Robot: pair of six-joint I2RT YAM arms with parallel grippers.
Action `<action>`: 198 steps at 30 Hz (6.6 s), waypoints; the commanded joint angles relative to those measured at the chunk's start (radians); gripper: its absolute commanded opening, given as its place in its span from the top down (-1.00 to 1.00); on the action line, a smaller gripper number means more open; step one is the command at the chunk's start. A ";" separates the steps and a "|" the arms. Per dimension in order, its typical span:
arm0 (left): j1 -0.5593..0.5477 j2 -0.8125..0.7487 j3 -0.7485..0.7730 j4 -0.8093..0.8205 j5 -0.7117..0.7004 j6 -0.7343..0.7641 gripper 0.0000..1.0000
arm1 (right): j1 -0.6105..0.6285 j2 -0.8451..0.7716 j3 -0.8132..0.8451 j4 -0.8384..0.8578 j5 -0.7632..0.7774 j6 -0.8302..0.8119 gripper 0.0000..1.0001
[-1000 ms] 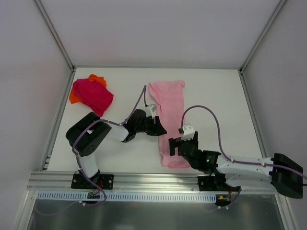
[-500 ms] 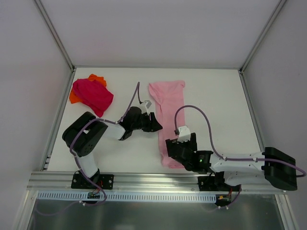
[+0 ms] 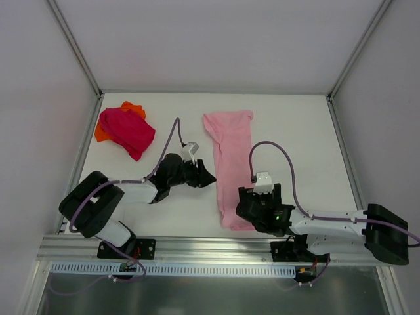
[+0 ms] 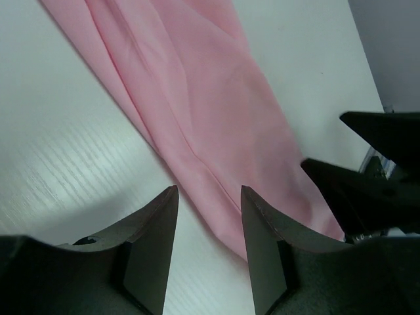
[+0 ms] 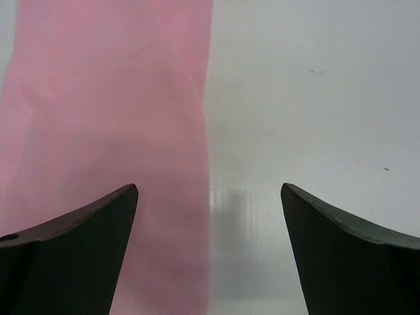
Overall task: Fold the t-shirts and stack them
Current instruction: Grab the bottom of the folded rectangular tshirt with left arm
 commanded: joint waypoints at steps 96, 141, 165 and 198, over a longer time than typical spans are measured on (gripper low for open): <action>-0.471 -0.023 -0.147 0.335 -0.306 0.077 1.00 | -0.249 0.044 0.168 -0.095 0.085 -0.073 -0.80; -0.696 0.051 0.056 0.175 -0.291 0.164 -0.49 | -0.264 0.024 0.188 -0.119 0.103 -0.057 -0.79; -0.817 0.083 0.301 -0.439 -0.981 0.454 -0.98 | -0.431 -0.168 0.752 -0.660 0.020 -0.290 -0.79; -0.968 0.308 0.564 -0.631 -0.958 0.617 -0.92 | -0.431 -0.180 0.846 -0.719 0.014 -0.368 -0.79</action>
